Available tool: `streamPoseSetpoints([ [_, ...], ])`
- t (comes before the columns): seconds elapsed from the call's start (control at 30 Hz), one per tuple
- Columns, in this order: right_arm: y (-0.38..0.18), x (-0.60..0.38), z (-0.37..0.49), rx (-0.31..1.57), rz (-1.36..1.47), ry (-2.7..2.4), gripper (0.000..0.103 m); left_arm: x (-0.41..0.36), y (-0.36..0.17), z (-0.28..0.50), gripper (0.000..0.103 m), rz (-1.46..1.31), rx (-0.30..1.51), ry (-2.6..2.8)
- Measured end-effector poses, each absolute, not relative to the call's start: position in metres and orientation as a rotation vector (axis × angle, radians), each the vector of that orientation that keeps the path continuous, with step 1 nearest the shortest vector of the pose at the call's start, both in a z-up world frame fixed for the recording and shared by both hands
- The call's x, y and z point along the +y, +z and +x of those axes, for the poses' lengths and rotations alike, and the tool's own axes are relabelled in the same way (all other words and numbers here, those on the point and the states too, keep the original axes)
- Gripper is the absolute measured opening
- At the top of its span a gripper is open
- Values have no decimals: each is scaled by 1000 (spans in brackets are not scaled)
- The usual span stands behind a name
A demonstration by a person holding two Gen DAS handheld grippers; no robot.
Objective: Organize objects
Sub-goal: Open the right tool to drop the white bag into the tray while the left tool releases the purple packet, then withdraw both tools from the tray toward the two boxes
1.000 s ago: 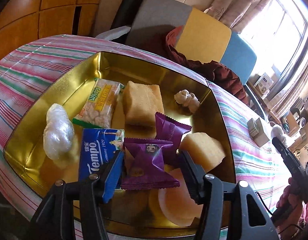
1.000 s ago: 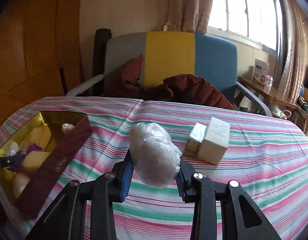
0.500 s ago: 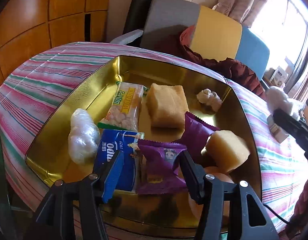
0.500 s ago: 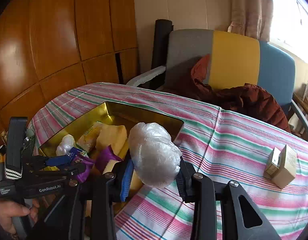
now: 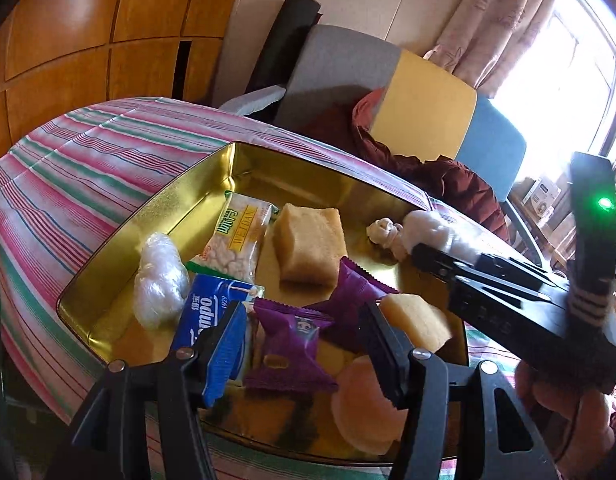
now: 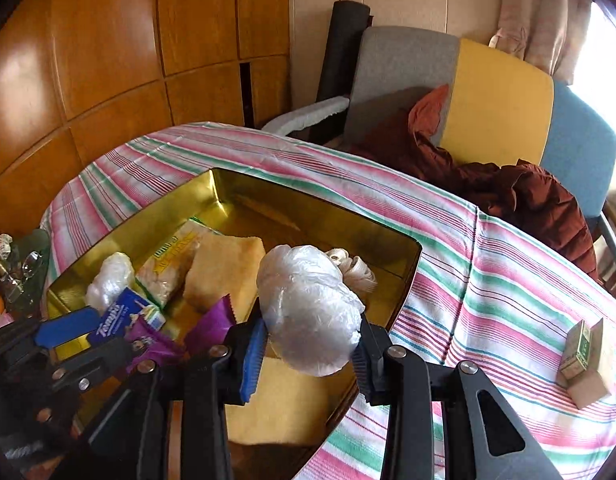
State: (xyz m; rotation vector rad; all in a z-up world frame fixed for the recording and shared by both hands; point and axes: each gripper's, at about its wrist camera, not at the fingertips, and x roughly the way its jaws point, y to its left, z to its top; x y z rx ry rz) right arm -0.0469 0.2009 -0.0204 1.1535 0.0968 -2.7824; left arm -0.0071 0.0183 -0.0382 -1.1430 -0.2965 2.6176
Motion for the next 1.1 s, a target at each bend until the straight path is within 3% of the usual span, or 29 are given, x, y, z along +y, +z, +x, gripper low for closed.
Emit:
streamPoseSetpoints([
  [0.13,-27,202,-57,78,1189,-2769,43,20,-39,-6,60,-1153,-294,2611],
  [0.2,-29,201,-59,76,1204,-2760,61,20,-39,-5,60,-1154,-298,2610],
  [0.3,-27,202,-55,67,1172,-2792,72,21,-39,-5,60,-1156,-300,2613],
  [0.73,-20,228,-27,-164,1136,-2827,76,26,-42,-5,60,-1173,-272,2601],
  [1.1,-11,239,-3,-159,1088,-2884,77,33,-39,-1,60,-1177,-224,2610],
])
